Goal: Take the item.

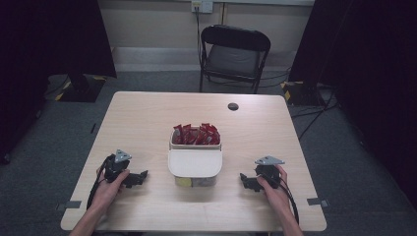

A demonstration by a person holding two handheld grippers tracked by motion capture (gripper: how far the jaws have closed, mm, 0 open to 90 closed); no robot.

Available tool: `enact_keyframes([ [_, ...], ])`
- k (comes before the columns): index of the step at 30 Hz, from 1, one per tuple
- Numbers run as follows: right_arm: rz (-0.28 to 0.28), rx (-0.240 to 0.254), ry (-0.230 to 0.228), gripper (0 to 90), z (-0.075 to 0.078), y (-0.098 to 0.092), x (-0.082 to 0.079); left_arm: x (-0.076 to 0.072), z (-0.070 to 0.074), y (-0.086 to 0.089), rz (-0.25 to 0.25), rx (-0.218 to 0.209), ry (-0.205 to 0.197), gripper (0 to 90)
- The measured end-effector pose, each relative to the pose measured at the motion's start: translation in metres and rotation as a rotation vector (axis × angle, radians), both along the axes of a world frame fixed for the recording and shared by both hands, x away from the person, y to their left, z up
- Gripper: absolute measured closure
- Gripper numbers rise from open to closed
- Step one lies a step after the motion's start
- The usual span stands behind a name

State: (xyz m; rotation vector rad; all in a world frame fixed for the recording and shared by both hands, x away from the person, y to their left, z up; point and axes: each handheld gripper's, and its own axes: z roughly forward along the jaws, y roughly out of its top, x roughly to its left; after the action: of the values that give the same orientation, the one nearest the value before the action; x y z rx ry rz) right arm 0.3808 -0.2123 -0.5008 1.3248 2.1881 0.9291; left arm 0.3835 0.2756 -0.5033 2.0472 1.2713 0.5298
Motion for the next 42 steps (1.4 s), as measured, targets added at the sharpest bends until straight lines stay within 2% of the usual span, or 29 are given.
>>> enact_keyframes([
  [7,0.001,0.000,0.000,8.4,0.000,0.000,0.000,0.000,0.000,0.003,-0.026,0.006,-0.001,0.1],
  [9,0.001,0.001,0.001,8.5,0.000,0.000,0.000,0.000,0.001,0.003,-0.016,0.001,-0.007,1.0],
  [12,0.001,0.001,0.001,8.4,0.000,0.000,0.000,0.000,0.002,0.003,-0.011,-0.005,-0.025,11.9],
  [14,0.002,0.000,0.000,8.4,0.000,0.000,0.000,-0.001,0.003,0.003,-0.008,-0.011,-0.025,15.1],
  [16,0.001,0.001,0.001,8.4,0.000,0.000,0.000,0.000,0.003,0.004,-0.009,-0.013,-0.025,15.6],
  [18,0.001,0.001,0.001,8.4,0.000,0.000,0.000,-0.001,0.004,0.004,-0.022,0.010,-0.025,15.8],
  [20,0.001,0.001,0.001,8.4,0.000,0.000,0.000,-0.002,0.004,0.003,-0.017,0.006,-0.032,15.8],
  [25,0.001,0.001,0.001,8.4,0.000,0.000,0.000,-0.004,0.006,0.001,-0.049,-0.010,-0.033,15.9],
  [26,0.001,0.001,0.001,8.4,0.000,0.000,0.000,-0.004,0.007,0.001,-0.061,-0.003,-0.030,15.9],
  [30,0.001,0.000,0.001,8.4,0.000,0.000,0.000,-0.006,0.008,0.000,-0.066,-0.029,-0.034,15.9],
  [35,0.001,0.001,0.001,8.4,0.000,0.000,0.000,-0.008,0.012,-0.004,-0.101,-0.031,-0.039,16.4],
  [42,0.001,0.001,0.001,8.4,0.000,0.000,0.000,-0.013,0.019,-0.009,-0.144,-0.073,-0.085,16.6],
])
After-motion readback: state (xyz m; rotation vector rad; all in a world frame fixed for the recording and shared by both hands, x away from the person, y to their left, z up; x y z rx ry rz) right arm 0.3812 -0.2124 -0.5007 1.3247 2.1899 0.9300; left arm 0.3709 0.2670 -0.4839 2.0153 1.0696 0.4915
